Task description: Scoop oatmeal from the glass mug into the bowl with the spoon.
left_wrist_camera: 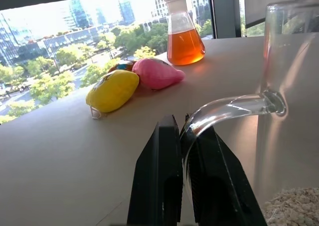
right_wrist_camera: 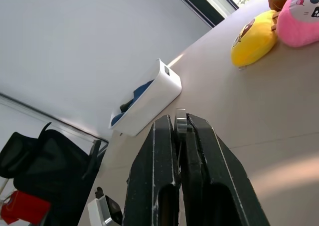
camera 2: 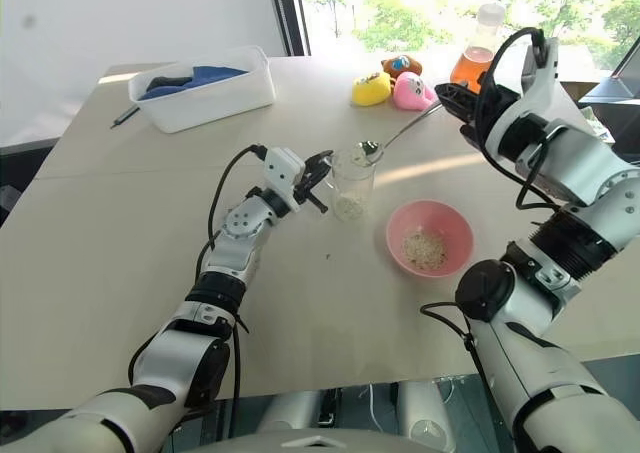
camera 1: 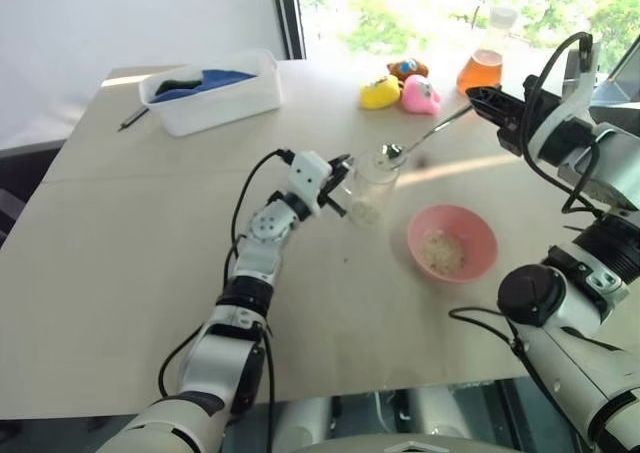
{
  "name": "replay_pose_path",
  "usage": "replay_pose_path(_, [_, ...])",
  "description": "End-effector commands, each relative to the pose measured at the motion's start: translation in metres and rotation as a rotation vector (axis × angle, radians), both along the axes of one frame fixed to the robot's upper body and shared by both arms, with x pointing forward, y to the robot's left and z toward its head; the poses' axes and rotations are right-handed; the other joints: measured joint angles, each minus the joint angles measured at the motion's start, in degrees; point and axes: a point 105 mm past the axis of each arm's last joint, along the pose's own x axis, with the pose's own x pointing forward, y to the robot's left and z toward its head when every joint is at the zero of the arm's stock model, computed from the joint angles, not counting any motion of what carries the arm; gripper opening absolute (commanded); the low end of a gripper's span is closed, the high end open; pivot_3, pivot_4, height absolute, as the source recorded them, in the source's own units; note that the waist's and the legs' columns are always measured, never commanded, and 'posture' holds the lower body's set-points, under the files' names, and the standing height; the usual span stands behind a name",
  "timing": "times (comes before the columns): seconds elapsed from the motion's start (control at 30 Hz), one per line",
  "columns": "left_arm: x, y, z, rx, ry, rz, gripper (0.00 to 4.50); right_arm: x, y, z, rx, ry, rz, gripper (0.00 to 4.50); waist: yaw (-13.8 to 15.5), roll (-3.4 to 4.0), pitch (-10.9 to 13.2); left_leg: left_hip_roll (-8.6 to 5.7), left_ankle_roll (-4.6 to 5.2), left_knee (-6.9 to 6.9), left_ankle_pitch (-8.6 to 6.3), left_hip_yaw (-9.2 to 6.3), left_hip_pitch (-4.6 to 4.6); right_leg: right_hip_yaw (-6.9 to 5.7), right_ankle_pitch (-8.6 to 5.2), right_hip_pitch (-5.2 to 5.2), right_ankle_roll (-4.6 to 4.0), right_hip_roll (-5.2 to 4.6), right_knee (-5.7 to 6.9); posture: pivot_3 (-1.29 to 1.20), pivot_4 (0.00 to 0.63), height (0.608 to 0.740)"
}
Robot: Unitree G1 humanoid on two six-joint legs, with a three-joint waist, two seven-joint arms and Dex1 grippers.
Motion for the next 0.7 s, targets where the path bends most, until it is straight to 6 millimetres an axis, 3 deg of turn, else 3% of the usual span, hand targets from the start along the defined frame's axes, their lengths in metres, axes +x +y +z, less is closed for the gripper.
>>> replay_pose_path(0.03, [0.000,-0.003,0.004,0.011,-0.025,-0.017,0.02,-0.007,-0.019,0.007,0.046,-0.045,-0.052,0.00,0.1,0.00,0.0,0.00,0.01,0.00,0.00,0.00,0.00,0.00,0.00,0.00,0.00,0.00,-0.01,0.00,0.150,0.740])
replay_pose_path(0.33, [0.002,-0.003,-0.002,0.030,-0.005,-0.027,0.02,-0.032,-0.031,0.002,0.136,0.005,-0.060,0.00,-0.2,-0.02,0.0,0.08,0.08,0.00,-0.01,0.30,0.08,0.25,0.01,-0.01,0.02,0.07,0.01,0.00,0.150,0.740])
replay_pose_path(0.7, [0.003,-0.008,-0.007,0.038,0.014,-0.048,0.02,-0.056,-0.059,-0.016,0.107,0.003,-0.191,0.00,0.1,-0.05,0.0,0.10,0.17,0.07,-0.02,0.42,0.07,0.35,0.08,0.03,0.14,0.11,-0.06,0.00,0.150,0.740])
